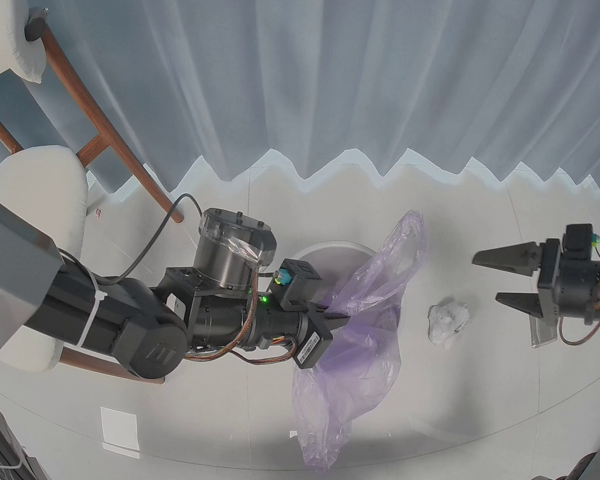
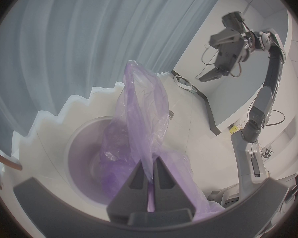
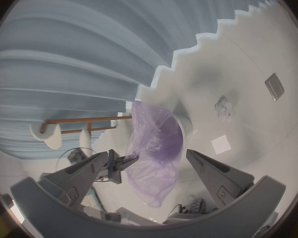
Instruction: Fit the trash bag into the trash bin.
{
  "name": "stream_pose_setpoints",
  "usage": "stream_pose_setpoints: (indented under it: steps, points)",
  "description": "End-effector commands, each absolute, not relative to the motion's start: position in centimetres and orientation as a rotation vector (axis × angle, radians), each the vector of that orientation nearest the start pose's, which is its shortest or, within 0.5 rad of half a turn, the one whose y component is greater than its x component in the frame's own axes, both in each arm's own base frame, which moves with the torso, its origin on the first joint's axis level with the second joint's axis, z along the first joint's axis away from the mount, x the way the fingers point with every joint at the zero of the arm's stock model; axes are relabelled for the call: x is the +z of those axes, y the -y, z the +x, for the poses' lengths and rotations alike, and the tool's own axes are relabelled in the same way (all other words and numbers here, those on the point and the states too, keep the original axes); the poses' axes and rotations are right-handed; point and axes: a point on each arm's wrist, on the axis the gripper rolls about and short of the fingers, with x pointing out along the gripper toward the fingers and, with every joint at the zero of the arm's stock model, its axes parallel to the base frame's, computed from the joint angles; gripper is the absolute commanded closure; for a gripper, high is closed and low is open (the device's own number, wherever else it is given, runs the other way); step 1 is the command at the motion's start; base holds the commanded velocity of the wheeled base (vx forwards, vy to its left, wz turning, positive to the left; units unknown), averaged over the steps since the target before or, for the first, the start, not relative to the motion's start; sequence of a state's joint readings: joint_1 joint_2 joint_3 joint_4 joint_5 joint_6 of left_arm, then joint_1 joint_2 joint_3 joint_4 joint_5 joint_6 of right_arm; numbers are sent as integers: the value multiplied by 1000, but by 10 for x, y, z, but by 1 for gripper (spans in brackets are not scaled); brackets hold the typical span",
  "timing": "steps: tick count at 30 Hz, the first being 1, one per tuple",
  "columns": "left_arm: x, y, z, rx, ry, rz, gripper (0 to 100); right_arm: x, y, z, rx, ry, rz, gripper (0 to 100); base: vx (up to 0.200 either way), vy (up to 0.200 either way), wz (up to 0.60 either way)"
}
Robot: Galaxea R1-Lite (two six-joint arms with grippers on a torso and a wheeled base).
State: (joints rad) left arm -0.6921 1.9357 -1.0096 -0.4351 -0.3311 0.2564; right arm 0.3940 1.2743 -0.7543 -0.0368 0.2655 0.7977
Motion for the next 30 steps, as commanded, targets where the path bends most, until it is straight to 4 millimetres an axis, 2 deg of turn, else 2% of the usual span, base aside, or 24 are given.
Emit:
stream_pose_setpoints:
  steps: [1, 5, 9, 11, 13, 18, 28, 30]
  points:
    - [140, 234, 266, -1029, -369, 325, 100, 203, -117, 224, 381, -832, 550, 0, 0, 0, 0]
    - [140, 238, 262, -1008, -369, 338, 100, 188, -126, 241, 348, -858, 452, 0, 0, 0, 0]
    - [141, 241, 258, -1016, -373, 329, 100, 182, -133, 257, 315, -848, 411, 0, 0, 0, 0]
    - [141, 241, 257, -1015, -376, 326, 100, 183, -136, 263, 315, -841, 411, 0, 0, 0, 0]
    - [140, 240, 256, -1017, -381, 326, 100, 192, -141, 272, 329, -806, 421, 0, 0, 0, 0]
    - [139, 240, 257, -996, -384, 329, 100, 203, -143, 277, 345, -767, 431, 0, 0, 0, 0]
    - [142, 242, 256, -968, -387, 313, 100, 185, -135, 284, 255, -793, 377, 0, 0, 0, 0]
    - [141, 242, 256, -960, -390, 316, 100, 176, -137, 291, 242, -811, 358, 0, 0, 0, 0]
